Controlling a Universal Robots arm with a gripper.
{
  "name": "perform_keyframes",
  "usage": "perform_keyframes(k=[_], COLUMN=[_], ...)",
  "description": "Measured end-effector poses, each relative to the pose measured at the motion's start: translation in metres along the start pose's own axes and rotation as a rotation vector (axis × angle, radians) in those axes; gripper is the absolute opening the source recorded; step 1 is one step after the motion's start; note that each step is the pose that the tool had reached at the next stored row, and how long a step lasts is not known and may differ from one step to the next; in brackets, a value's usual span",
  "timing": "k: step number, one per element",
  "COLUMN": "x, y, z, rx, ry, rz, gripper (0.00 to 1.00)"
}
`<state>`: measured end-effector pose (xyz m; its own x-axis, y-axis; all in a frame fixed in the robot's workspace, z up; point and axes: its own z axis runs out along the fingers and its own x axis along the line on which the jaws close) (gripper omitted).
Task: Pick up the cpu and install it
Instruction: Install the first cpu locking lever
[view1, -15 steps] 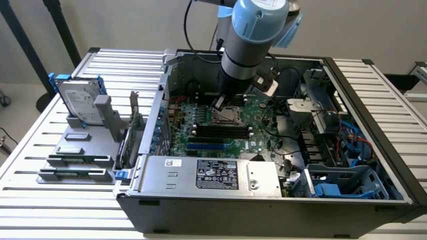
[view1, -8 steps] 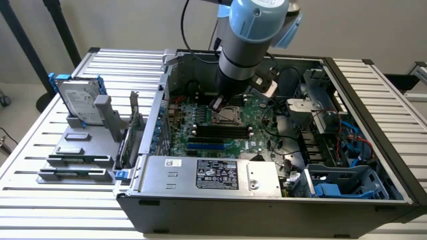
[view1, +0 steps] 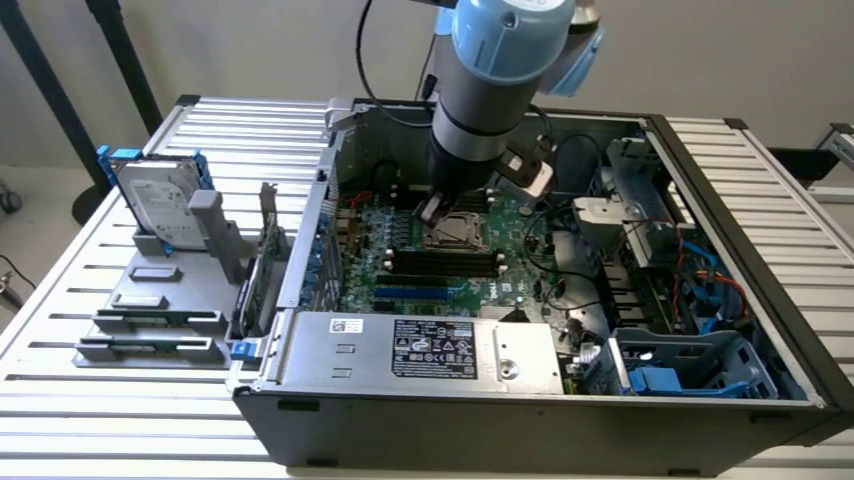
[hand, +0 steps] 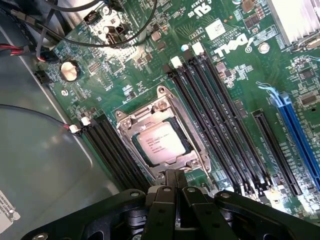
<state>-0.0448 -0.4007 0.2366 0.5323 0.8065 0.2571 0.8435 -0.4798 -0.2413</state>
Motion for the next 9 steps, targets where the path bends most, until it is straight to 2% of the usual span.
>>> perform_keyframes(k=[6,9], x=[-0.009,-0.012], y=[-0.0005,0.0004], z=[-0.0033,-0.0087], rx=[0.0001,0.0002], ry=[0.0,-0.0001], rz=[0.0,0.0], gripper=[0.11,0.11])
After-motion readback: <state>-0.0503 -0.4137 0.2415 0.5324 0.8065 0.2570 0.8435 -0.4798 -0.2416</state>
